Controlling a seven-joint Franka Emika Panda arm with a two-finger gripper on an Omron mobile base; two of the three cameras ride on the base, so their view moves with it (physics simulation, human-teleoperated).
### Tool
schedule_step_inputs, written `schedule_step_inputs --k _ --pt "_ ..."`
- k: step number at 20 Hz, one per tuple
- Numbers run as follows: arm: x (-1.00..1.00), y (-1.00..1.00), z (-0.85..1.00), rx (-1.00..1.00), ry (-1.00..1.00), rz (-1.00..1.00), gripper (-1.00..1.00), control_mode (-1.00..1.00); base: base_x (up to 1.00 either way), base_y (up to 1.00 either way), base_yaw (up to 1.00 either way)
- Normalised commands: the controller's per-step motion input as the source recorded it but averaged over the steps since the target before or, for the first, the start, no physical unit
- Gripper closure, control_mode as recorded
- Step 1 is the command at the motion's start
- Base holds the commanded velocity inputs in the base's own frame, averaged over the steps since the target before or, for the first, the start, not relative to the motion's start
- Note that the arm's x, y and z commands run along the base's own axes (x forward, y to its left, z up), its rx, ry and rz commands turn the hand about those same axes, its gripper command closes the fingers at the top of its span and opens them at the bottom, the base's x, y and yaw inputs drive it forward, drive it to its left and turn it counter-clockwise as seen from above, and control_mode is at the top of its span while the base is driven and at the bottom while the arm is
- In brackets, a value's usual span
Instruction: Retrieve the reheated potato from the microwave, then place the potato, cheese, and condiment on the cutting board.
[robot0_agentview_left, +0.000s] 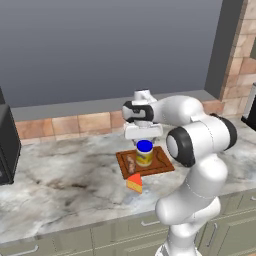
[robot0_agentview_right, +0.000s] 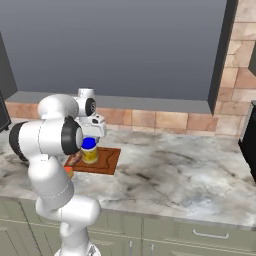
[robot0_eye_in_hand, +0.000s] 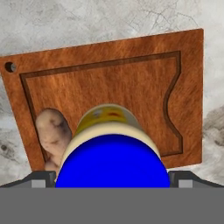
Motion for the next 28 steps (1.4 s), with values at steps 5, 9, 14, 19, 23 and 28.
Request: schedule_step_inputs --k 5,9,14,19,23,28 --pt "-0.03 -0.07 -0.18 0.0 -0.05 0.0 -1.0 -1.0 0.0 0.0 0.0" --pt "-0.15 -0.09 -0.31 0.0 -0.21 0.05 -1.0 -1.0 0.0 0.0 0.0" --pt "-0.32 -0.11 -0.39 0.03 -0.44 0.11 -1.0 -1.0 0.0 0.0 0.0" --pt "-0.07 -0.14 -0.35 0.02 -0.46 0.11 -1.0 -1.0 0.0 0.0 0.0" --pt "0.0 -0.03 -0.61 0.13 -0.17 0.04 -1.0 -1.0 0.0 0.0 0.0" --pt "0.08 0.01 -0.64 0.2 -0.01 0.01 -1.0 -1.0 0.0 0.0 0.0"
